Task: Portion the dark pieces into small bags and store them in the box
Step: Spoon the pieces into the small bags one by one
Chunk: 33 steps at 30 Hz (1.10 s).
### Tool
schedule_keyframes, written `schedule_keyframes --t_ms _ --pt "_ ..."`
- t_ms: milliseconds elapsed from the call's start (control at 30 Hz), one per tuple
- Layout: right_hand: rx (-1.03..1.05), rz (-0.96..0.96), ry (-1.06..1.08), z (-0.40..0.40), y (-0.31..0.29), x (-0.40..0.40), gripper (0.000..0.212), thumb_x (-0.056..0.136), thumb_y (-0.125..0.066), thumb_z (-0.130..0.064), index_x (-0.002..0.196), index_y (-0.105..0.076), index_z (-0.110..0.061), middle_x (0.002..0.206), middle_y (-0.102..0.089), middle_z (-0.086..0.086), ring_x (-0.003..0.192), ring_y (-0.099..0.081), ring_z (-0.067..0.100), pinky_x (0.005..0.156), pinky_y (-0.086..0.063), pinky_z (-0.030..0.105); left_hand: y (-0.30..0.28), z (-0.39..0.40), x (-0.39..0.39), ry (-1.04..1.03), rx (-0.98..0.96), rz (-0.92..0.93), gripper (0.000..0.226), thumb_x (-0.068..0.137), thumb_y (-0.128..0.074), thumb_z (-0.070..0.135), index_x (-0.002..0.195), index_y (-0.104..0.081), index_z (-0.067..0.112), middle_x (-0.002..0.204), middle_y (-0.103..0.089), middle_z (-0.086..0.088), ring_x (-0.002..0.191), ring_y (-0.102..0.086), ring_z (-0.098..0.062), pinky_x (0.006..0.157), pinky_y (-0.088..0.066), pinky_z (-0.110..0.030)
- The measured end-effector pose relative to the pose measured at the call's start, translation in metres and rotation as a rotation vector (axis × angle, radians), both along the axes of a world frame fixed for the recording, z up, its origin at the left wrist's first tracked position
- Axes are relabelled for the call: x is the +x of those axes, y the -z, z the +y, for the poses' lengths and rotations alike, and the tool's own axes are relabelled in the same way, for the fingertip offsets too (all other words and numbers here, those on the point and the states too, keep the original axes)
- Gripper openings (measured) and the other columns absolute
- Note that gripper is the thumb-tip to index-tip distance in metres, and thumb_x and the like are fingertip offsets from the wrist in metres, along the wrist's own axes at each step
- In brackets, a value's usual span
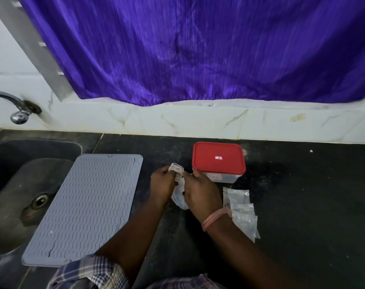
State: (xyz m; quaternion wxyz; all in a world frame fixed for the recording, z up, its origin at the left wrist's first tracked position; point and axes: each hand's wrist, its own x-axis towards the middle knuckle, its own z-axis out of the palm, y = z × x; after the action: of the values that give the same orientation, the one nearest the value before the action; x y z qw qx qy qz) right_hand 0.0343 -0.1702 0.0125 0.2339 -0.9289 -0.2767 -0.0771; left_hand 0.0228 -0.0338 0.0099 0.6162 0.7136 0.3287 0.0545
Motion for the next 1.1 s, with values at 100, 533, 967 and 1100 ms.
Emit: schedule_keyframes --t_ms 100,533,967,1100 --pt "-0.073 -0.044 -0.01 -0.002 0.003 0.0 0.051 0.068 -0.084 -0.018 0.117 -0.072 -0.016 0.095 -0.067 0.008 0.075 -0.068 0.022 0.062 -0.054 0.029 -0.002 0.002 -0.002 -0.019 -0.028 0.036 0.023 0.086 -0.057 0.004 0.091 -0.08 0.008 0.086 -0.078 -0.011 0.088 -0.074 -0.028 0.087 -0.06 -0.045" --pt "0.584 0.122 0.321 -0.048 0.018 0.001 0.007 0.083 -0.066 -0.013 0.078 -0.066 -0.017 0.078 -0.06 -0.006 0.072 -0.06 0.014 0.066 -0.052 0.039 0.027 0.007 0.0 -0.198 0.056 0.223 0.039 0.1 -0.043 0.028 0.109 -0.069 0.0 0.11 -0.071 -0.021 0.099 -0.068 -0.037 0.09 -0.056 -0.045" --pt "-0.134 -0.061 0.04 -0.039 0.052 -0.013 0.015 0.073 -0.074 -0.018 0.087 -0.072 -0.018 0.081 -0.063 0.001 0.065 -0.061 0.018 0.053 -0.045 0.027 0.043 -0.037 -0.006 -0.236 0.308 0.325 0.047 0.105 -0.029 0.053 0.141 -0.054 0.035 0.137 -0.059 -0.013 0.13 -0.052 -0.037 0.105 -0.041 -0.053" --pt "-0.226 -0.015 0.054 -0.036 0.051 -0.019 0.026 0.059 -0.088 -0.018 0.08 -0.073 -0.018 0.082 -0.068 0.001 0.061 -0.065 0.016 0.05 -0.048 0.024 0.055 -0.033 -0.007 -0.206 0.211 0.242 0.049 0.105 -0.027 0.053 0.138 -0.057 0.03 0.132 -0.064 -0.011 0.123 -0.058 -0.034 0.105 -0.045 -0.049"
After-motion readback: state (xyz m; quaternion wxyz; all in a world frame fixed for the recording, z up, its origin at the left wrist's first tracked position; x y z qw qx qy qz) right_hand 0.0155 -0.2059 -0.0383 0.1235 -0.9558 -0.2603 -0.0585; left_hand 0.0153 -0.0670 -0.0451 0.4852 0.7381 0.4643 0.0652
